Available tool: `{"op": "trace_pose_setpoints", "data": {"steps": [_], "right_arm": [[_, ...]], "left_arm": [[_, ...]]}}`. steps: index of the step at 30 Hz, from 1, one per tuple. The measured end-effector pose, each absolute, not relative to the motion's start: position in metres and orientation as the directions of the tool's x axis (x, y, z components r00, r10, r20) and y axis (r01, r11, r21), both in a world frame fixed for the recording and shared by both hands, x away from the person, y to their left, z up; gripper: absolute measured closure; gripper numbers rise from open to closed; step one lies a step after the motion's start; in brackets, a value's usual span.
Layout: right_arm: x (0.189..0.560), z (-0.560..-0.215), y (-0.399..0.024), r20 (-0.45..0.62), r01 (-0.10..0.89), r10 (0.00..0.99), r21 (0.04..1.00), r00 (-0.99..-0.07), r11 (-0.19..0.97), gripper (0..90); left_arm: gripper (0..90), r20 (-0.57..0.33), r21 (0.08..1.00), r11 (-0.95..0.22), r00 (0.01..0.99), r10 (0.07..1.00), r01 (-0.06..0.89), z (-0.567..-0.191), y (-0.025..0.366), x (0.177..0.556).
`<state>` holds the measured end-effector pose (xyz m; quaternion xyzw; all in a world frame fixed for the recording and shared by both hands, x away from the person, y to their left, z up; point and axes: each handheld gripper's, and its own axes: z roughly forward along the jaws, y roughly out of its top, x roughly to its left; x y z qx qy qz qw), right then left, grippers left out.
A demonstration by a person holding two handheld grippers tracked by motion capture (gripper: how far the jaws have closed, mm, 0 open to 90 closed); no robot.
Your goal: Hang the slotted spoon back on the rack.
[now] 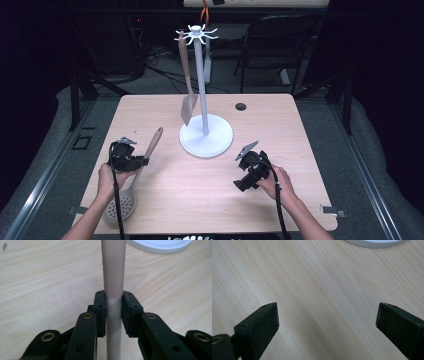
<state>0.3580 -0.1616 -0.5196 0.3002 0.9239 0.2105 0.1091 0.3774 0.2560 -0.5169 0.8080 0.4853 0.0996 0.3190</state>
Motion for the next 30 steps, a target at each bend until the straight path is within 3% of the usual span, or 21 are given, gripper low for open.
{"op": "trace_pose_setpoints", "data": {"steps": [30], "right_arm": [[0.357,-0.523,-0.166,-0.073,0.524,0.608,0.433,-0.790,0.733,4.0]], "left_arm": [[75.2,-0.044,0.916,-0.191,0.562,0.826,0.352,-0.459,0.229,0.346]]}}
